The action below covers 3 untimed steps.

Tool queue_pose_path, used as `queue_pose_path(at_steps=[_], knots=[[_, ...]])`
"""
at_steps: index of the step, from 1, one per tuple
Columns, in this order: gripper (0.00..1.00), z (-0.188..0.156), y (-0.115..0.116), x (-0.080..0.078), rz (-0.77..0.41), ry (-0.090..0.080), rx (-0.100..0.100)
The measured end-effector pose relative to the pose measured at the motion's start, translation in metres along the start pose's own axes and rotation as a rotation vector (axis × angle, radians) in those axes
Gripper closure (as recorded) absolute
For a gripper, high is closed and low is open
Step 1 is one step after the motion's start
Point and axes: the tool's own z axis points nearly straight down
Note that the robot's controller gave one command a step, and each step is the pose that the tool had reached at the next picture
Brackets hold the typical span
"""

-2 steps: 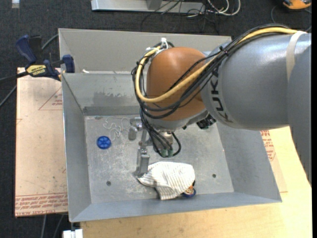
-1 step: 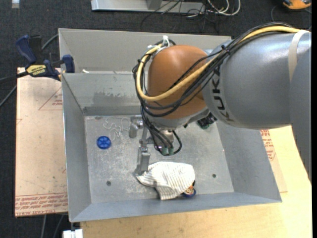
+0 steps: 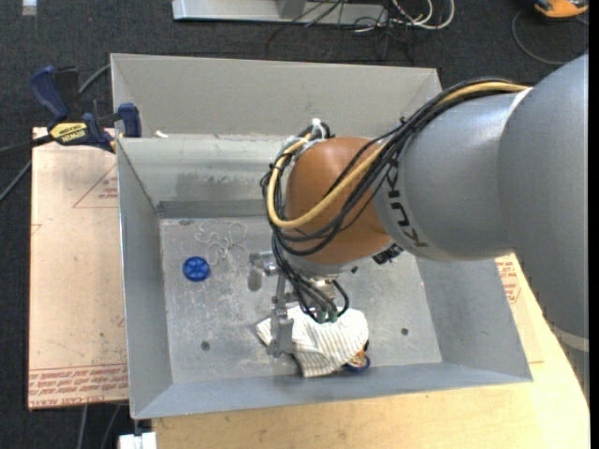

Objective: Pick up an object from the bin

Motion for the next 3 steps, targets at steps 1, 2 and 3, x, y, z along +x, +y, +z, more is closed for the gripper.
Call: queue_pose_path(at_steps=[1,2,3], knots=[[0.00,0.013,-0.005,0.003,-0.020,0.002,0.000],[0.00,0.042,-0.017,0.018,-0.004,0.001,-0.001],[0.00,0.063,-0.081,0.015,0.118,0.002,0.000]])
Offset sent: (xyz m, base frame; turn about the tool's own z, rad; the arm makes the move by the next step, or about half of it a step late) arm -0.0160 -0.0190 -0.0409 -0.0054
